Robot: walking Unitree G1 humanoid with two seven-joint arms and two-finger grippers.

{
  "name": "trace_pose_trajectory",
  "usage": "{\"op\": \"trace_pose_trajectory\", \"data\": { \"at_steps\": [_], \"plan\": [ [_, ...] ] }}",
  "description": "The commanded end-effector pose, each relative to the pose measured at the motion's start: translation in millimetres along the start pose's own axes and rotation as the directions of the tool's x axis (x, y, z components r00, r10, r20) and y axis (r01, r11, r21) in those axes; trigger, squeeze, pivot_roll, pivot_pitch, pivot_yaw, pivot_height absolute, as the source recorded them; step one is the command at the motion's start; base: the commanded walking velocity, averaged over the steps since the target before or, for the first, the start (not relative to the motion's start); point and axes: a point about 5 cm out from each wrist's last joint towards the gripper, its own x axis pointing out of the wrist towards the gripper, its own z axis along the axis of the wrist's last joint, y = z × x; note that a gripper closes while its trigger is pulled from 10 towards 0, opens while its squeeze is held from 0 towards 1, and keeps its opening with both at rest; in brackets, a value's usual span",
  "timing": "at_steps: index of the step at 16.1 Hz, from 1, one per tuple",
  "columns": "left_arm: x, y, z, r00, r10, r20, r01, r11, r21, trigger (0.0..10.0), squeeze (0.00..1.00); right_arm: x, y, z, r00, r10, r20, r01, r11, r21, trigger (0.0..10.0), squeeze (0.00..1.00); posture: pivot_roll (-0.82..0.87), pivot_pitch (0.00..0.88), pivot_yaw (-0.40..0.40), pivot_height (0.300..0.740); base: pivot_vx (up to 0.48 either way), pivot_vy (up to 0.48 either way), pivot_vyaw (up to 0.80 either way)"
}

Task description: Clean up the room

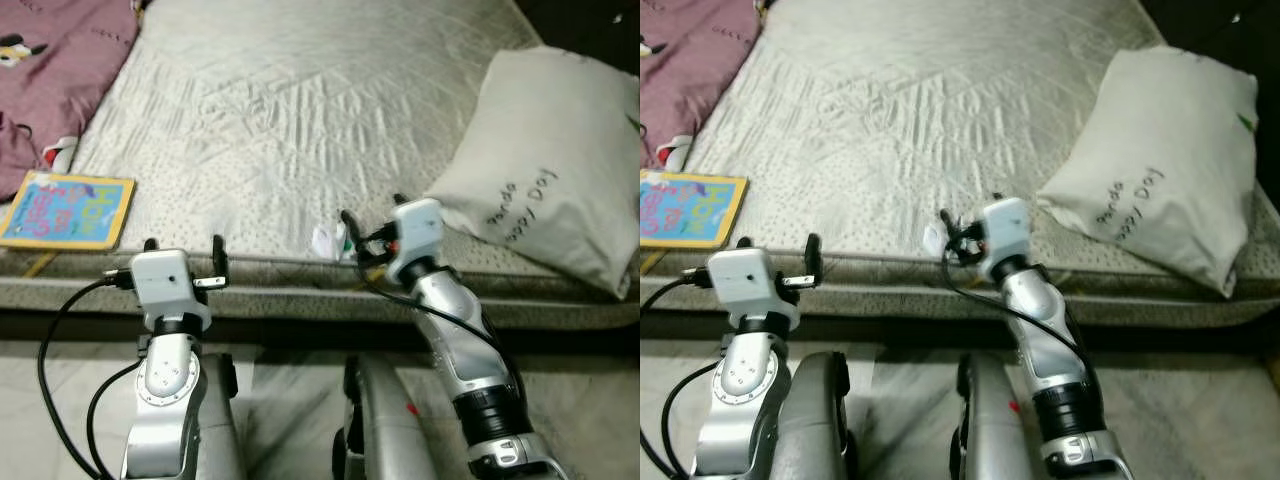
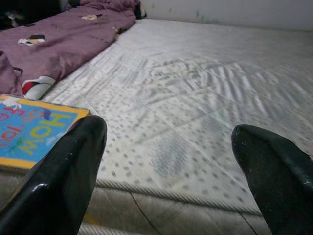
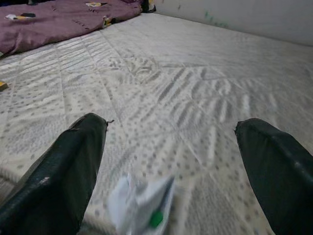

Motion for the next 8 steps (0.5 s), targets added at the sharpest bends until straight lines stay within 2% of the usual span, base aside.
{"op": "trace_pose_trajectory", "data": {
  "at_steps": [1, 6, 8],
  "plan": [
    [-1.3, 8.1, -1.8, 1.0, 0.022, -0.01, -0.022, 1.0, 0.015, 10.0, 0.0, 4.3, 11.5, 4.1, 0.999, 0.037, 0.017, -0.038, 0.999, 0.019, 10.0, 0.0, 0.01, 0.142, -0.091, 0.545, 0.0, 0.0, 0.0],
    [-0.5, 7.0, -2.3, 1.0, 0.023, -0.02, -0.023, 1.0, 0.014, 10.0, 0.0, 4.1, 10.3, 2.4, 0.999, 0.033, 0.011, -0.033, 0.999, 0.035, 10.0, 0.0, 0.01, 0.142, -0.092, 0.545, 0.0, 0.0, 0.0],
    [-1.0, 6.8, -2.6, 0.999, 0.028, -0.024, -0.028, 1.0, 0.012, 10.0, 0.0, 4.1, 10.7, 1.7, 0.999, 0.041, 0.005, -0.041, 0.998, 0.039, 10.0, 0.0, 0.02, 0.14, -0.094, 0.526, 0.0, 0.0, 0.0]
  ]
}}
